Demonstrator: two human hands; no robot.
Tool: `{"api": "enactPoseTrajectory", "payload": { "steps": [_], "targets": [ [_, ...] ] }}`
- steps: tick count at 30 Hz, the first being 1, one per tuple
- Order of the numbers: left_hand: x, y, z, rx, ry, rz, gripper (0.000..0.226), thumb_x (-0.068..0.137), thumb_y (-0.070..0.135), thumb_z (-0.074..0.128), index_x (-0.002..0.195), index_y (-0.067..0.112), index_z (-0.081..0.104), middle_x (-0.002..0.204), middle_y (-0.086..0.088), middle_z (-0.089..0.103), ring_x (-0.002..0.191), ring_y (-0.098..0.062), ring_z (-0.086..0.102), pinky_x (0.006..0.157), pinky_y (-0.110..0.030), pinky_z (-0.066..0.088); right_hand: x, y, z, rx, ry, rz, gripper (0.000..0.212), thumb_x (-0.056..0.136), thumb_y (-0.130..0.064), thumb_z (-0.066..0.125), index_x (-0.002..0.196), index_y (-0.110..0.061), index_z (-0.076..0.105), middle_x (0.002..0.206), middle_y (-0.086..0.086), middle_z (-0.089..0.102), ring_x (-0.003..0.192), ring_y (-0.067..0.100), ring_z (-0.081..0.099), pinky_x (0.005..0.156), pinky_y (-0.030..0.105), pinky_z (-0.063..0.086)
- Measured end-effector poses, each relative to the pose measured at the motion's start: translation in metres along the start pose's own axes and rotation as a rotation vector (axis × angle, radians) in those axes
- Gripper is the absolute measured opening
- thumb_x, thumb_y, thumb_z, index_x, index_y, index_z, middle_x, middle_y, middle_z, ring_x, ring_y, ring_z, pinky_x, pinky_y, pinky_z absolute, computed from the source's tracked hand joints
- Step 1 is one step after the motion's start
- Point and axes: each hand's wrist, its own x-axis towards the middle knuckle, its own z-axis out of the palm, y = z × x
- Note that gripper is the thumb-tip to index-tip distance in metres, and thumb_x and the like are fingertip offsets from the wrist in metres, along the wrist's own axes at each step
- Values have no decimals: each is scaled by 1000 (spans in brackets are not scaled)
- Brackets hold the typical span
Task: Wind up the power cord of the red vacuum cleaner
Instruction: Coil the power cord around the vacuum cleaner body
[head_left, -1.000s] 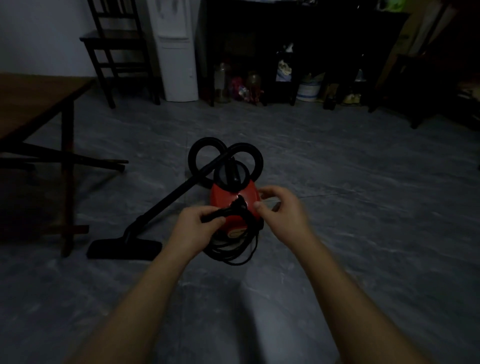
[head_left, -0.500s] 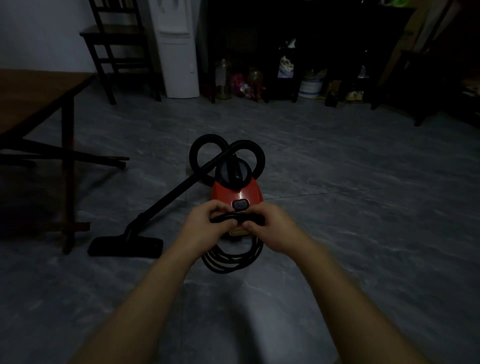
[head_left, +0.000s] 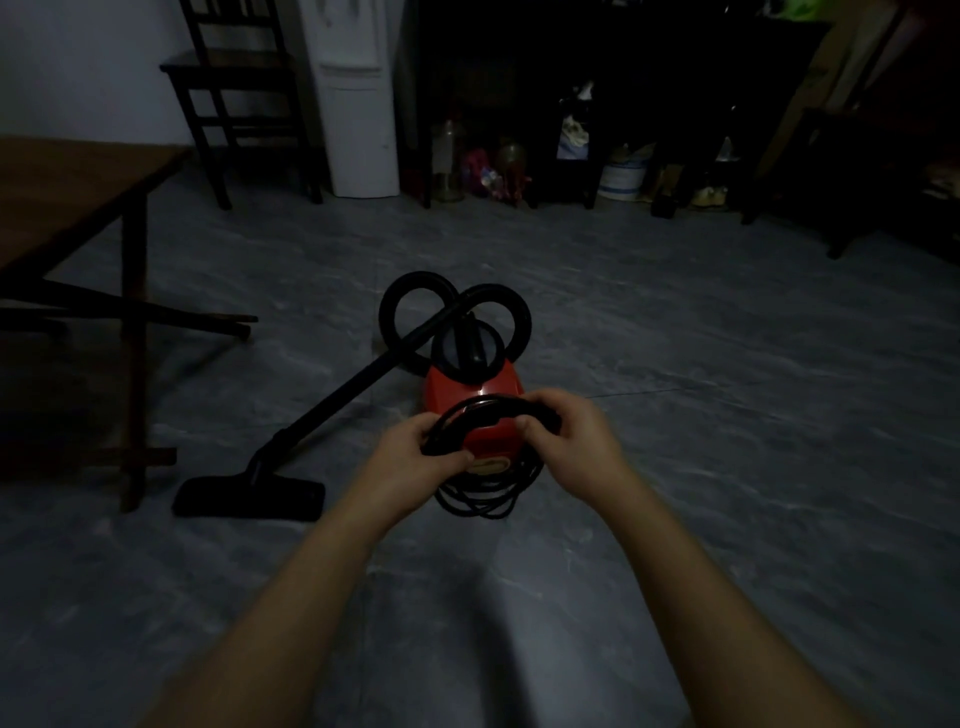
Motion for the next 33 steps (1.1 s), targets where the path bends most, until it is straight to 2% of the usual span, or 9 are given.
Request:
{"api": "enactPoseTrajectory", "payload": {
  "steps": [3, 7, 10, 12, 15, 19, 23, 28, 33],
  "targets": [
    [2, 0, 1, -68, 4, -7, 26, 81, 9, 77, 105, 15, 71, 99, -5, 75, 92, -16, 72, 75, -21, 54, 2, 2, -2, 73, 43, 13, 10, 92, -21, 64, 101, -23, 69, 90, -7, 71, 85, 11, 68, 77, 36, 58],
    [4, 10, 4, -368, -18, -42, 22, 82, 7, 74, 103, 9, 74, 97, -11, 76, 84, -18, 73, 67, -20, 55, 6, 0, -7, 216, 115, 64, 12, 95, -12, 61, 102, -12, 70, 91, -2, 71, 85, 13, 68, 79, 36, 57],
    [7, 14, 8, -593, -69, -59, 25, 76, 20, 76, 99, 11, 75, 89, -10, 73, 83, -19, 69, 73, -28, 54, 6, 2, -9, 286, 135, 128, 12, 96, -13, 61, 102, -6, 69, 92, 4, 70, 78, 20, 66, 75, 45, 57],
    [11, 13, 10, -666, -77, -58, 35, 74, 27, 75, 105, 11, 74, 93, -10, 70, 84, -18, 67, 79, -33, 52, 5, 5, -10, 291, 139, 168, 13, 97, -16, 61, 102, -7, 69, 90, 4, 69, 68, 17, 63, 67, 40, 55],
    [14, 11, 16, -598, -5, -38, 28, 83, 22, 73, 109, 12, 73, 98, -11, 73, 86, -18, 68, 79, -32, 54, 3, 12, -11, 276, 134, 218, 11, 97, -16, 61, 102, -11, 70, 91, 1, 70, 69, 14, 64, 65, 33, 54],
    [11, 9, 26, -339, 60, 54, 15, 93, 13, 65, 104, 7, 73, 77, -4, 71, 70, -12, 67, 62, -19, 53, -3, 25, -11, 143, 89, 221, 11, 96, -11, 61, 99, -17, 70, 79, -10, 66, 66, 5, 62, 63, 25, 50],
    [11, 6, 31, -269, 64, 36, 12, 93, 10, 64, 101, 9, 73, 74, -11, 67, 62, -13, 65, 55, -16, 52, -10, 33, -16, 44, 20, 256, 10, 94, -16, 65, 101, -15, 71, 76, -6, 66, 59, 6, 60, 61, 27, 48],
    [10, 6, 36, -220, 56, 29, 19, 96, 8, 59, 111, 4, 70, 73, -9, 63, 54, 0, 63, 54, -10, 49, -15, 35, -20, -89, -23, 221, 18, 88, -21, 72, 105, -15, 73, 94, -2, 72, 88, 12, 67, 79, 28, 53],
    [5, 10, 44, -222, -18, 28, 17, 97, 9, 59, 108, 6, 71, 72, -7, 64, 55, -4, 64, 57, -14, 51, -15, 34, -24, -107, -25, 184, 19, 85, -22, 74, 104, -20, 72, 91, -5, 70, 83, 14, 68, 77, 33, 57]
  ]
}}
